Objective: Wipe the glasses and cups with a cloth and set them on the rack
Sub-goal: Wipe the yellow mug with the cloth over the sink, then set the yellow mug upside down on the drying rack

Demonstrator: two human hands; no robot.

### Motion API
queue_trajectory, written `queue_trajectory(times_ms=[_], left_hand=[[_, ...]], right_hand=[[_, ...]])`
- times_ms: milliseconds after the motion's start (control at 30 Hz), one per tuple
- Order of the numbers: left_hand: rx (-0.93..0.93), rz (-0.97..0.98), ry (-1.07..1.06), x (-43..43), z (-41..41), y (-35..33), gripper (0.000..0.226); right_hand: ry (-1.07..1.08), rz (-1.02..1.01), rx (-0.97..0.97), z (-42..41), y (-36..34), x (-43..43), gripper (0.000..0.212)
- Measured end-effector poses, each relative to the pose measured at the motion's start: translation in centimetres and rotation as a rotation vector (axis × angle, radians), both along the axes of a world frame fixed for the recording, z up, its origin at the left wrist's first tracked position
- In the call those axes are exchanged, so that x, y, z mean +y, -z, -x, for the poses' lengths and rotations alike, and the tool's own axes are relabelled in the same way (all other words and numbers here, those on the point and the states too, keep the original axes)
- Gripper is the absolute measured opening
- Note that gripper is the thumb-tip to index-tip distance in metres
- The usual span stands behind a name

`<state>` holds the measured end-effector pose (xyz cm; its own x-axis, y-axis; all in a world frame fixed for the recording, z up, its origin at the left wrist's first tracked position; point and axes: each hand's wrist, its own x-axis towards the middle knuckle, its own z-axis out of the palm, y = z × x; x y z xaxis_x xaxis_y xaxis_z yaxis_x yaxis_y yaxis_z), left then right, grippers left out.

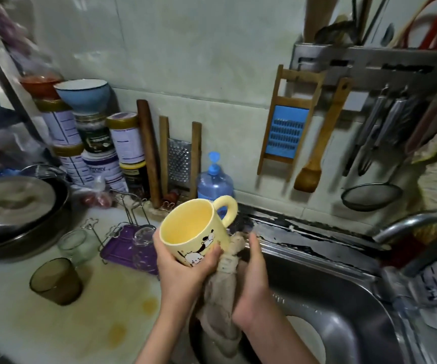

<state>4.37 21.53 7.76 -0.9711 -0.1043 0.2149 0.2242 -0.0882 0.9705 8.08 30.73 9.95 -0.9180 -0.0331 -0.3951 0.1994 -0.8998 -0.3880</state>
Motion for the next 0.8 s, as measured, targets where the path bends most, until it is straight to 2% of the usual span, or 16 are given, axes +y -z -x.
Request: queue_trajectory(times_ms=[133, 233, 367, 533, 633, 700, 800], left_hand=[[-0.016, 0.081, 0.015, -4.8, 2.8, 0.5, 0.086], [-0.025, 0.132, 0.023, -8.3, 4.3, 0.7, 0.097], [0.025, 0.233, 0.045, -13.3, 5.9, -0.1, 0.099], [-0.052, 0.251, 0.124, -20.2, 8.1, -0.4, 0.090], [-0.090, 0.228, 0.201, -23.2, 9.0, -0.3, 0.108], [-0.137, 0.182, 0.236, -24.7, 9.5, -0.4, 0.110], [-0.205, 0.093, 0.283, -26.8, 10.7, -0.1, 0.087]], right_hand=[[-0.132, -0.215, -0.040, 1.7, 1.5, -3.2, 0.047], [-0.080, -0.391, -0.073, 3.1, 2.1, -5.7, 0.035], [0.040, -0.598, -0.079, 4.5, 2.8, -9.3, 0.037], [0.099, -0.553, -0.053, 6.5, 4.6, -14.3, 0.050], [0.092, -0.630, -0.032, 6.9, 6.2, -16.2, 0.050], [0.063, -0.768, -0.064, 7.0, 7.3, -17.5, 0.049], [-0.053, -1.081, -0.118, 7.0, 9.4, -19.5, 0.034]])
